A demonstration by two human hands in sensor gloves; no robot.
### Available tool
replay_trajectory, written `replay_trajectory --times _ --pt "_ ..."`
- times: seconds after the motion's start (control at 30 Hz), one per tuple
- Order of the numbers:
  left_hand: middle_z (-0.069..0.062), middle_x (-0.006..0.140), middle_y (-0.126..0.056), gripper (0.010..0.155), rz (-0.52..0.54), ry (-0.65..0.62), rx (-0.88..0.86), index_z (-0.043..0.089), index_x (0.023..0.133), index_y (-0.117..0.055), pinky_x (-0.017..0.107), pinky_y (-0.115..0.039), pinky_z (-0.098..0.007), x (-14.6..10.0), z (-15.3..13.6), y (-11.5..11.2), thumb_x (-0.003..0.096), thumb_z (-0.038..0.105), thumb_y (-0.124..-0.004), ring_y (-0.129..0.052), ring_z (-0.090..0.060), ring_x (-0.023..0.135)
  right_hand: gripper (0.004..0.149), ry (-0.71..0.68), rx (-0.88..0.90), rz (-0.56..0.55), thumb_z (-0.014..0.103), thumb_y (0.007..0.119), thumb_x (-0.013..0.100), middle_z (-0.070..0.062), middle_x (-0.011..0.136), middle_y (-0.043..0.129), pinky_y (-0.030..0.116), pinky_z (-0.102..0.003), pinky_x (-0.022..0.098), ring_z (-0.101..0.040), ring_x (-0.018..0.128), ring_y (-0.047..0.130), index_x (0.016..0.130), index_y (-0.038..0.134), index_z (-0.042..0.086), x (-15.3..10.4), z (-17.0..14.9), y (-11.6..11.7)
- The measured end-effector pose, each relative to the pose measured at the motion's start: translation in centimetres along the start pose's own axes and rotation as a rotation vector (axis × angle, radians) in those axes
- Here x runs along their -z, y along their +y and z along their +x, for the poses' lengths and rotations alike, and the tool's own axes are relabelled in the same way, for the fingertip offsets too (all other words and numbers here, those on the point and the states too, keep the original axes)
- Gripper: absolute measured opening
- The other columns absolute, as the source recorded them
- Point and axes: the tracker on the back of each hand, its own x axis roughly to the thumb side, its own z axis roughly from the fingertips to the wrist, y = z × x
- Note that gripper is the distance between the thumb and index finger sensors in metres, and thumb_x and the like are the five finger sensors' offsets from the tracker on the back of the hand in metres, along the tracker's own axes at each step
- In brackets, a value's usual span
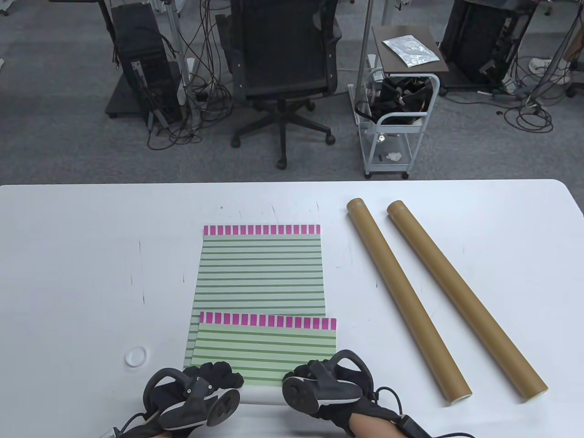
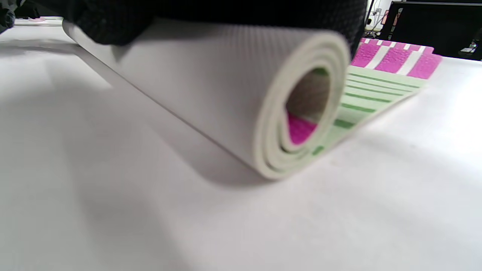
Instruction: Roll up mouse pads and store in mailing tubes
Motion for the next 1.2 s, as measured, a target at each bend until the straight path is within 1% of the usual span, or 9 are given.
replay_trajectory --times 0.2,0.3,0.4,0.6,0.7,0.8,0.93,1.03,1.2 --pt "0.014 0.085 -0.087 0.052 -0.019 0.047 -0.009 0.043 0.087 -0.073 0.064 -0.082 -0.031 0.5 0.0 -0.1 0.0361 0.053 -0.066 -0.092 -0.012 0.078 0.055 0.017 -0.062 -0.096 0.045 0.073 0.041 -0.001 0.080 0.086 0.078 -0.040 0.054 -0.022 0.063 0.090 0.092 0.076 0.023 -0.6 0.1 -0.7" --pt "0.012 0.085 -0.088 0.052 -0.039 0.067 -0.047 0.042 0.088 -0.074 0.061 -0.084 -0.030 0.7 -0.3 -0.2 0.0376 0.051 -0.064 -0.094 -0.013 0.076 0.065 0.024 -0.075 -0.043 0.048 0.078 0.037 -0.003 0.081 0.085 0.079 -0.040 0.053 -0.022 0.063 0.090 0.095 0.072 0.021 -0.3 0.1 0.0" --pt "0.011 0.086 -0.088 0.053 -0.055 0.070 -0.059 0.040 0.089 -0.072 0.060 -0.084 -0.030 0.8 -0.4 -0.3 0.0386 0.050 -0.062 -0.094 -0.014 0.076 0.061 0.025 -0.056 -0.034 0.047 0.077 0.038 -0.002 0.078 0.088 0.081 -0.038 0.051 -0.021 0.060 0.093 0.093 0.075 0.021 -0.1 -0.1 -0.2" --pt "0.011 0.074 -0.098 0.053 -0.078 0.069 -0.181 0.039 0.085 -0.074 0.045 -0.091 -0.026 0.0 -0.6 0.1 0.0346 0.055 -0.071 -0.104 -0.013 0.061 0.055 0.009 0.062 0.001 0.043 0.077 0.038 -0.002 0.074 0.090 0.081 -0.038 0.051 -0.021 0.058 0.093 0.089 0.080 0.021 0.0 -0.7 -0.3" --pt "0.013 0.080 -0.094 0.047 0.001 0.040 -0.011 0.042 0.081 -0.077 0.053 -0.087 -0.029 -0.5 0.7 0.8 0.0358 0.053 -0.071 -0.100 -0.015 0.069 0.053 0.021 0.100 0.000 0.042 0.074 0.039 -0.003 0.073 0.089 0.080 -0.040 0.051 -0.022 0.057 0.092 0.087 0.080 0.021 0.1 -1.0 -0.1" --pt "0.014 0.080 -0.093 0.056 0.036 0.009 0.109 0.040 0.083 -0.078 0.053 -0.088 -0.026 -0.7 1.7 1.0 0.0308 0.060 -0.074 -0.099 -0.012 0.067 0.052 0.029 0.140 -0.003 0.041 0.072 0.040 -0.004 0.072 0.089 0.079 -0.041 0.051 -0.023 0.057 0.091 0.087 0.080 0.020 0.2 -1.3 0.0" --pt "0.011 0.078 -0.095 0.051 -0.023 0.054 -0.017 0.038 0.083 -0.080 0.051 -0.088 -0.026 0.0 0.7 0.6 0.0344 0.054 -0.073 -0.101 -0.012 0.065 0.056 0.061 0.099 -0.034 0.042 0.067 0.043 -0.005 0.081 0.085 0.076 -0.042 0.055 -0.026 0.064 0.088 0.094 0.075 0.020 -0.2 -1.6 0.0" --pt "0.012 0.079 -0.095 0.049 -0.064 0.075 -0.070 0.039 0.084 -0.079 0.051 -0.088 -0.025 0.6 -0.1 0.3 0.0373 0.050 -0.068 -0.101 -0.011 0.066 0.054 0.087 0.058 -0.107 0.048 0.069 0.041 0.000 0.081 0.081 0.075 -0.041 0.057 -0.022 0.066 0.086 0.091 0.069 0.027 -0.6 -2.0 -0.4" --pt "0.012 0.083 -0.091 0.050 -0.105 0.089 -0.139 0.042 0.087 -0.073 0.053 -0.086 -0.025 0.9 -0.8 -0.2 0.0394 0.049 -0.064 -0.098 -0.012 0.070 0.063 0.074 -0.002 -0.056 0.049 0.078 0.035 0.001 0.084 0.080 0.076 -0.042 0.059 -0.021 0.068 0.087 0.093 0.066 0.027 -0.4 -1.9 -0.2"
